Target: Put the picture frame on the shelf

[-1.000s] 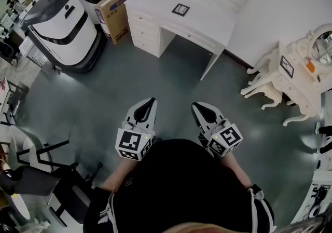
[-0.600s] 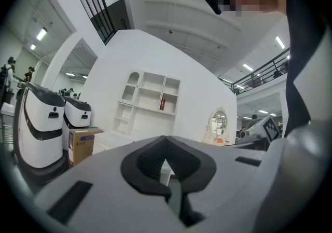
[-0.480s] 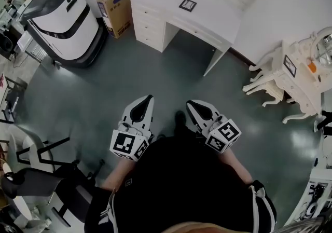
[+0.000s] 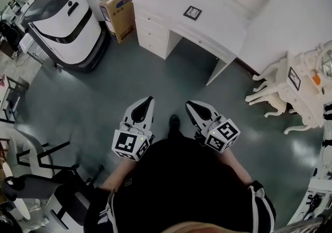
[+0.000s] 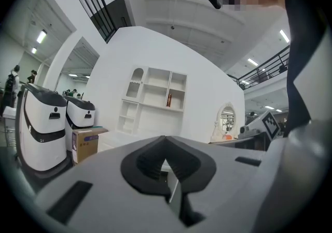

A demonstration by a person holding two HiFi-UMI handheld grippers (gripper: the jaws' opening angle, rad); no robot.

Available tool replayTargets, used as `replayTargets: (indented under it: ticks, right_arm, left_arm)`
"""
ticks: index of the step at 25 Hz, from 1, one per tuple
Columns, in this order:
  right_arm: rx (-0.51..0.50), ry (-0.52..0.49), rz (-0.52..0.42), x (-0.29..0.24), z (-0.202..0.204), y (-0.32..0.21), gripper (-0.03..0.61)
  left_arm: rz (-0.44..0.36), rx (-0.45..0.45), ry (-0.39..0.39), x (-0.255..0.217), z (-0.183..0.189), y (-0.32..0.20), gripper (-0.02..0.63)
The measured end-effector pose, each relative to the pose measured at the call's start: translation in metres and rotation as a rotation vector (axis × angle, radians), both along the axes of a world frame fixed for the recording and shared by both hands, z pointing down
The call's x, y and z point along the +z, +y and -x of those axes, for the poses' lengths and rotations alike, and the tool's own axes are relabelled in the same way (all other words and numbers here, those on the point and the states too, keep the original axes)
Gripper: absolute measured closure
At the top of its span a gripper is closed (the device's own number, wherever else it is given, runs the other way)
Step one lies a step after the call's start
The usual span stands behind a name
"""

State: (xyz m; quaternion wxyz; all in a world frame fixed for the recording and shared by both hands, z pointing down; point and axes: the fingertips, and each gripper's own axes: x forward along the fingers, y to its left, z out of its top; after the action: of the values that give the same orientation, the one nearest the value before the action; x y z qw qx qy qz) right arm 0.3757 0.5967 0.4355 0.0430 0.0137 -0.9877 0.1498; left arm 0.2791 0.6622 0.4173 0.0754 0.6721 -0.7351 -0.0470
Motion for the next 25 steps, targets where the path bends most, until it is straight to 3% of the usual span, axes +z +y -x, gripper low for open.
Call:
replayTargets:
  ticks: [18,25]
  right_arm:
    - [-0.040,-0.040,0.069,-0.003,0.061,-0.188,0.560]
    - [-0.032,-0.038,0.115,0.010,0.072,-0.229,0.560]
  left_arm:
    - [0.074,-0.014,-0.046,-0.005,0.055,-0.189,0.607]
    - [0.114,-0.010,-0.045,0.000,0.070,-0.232,0.607]
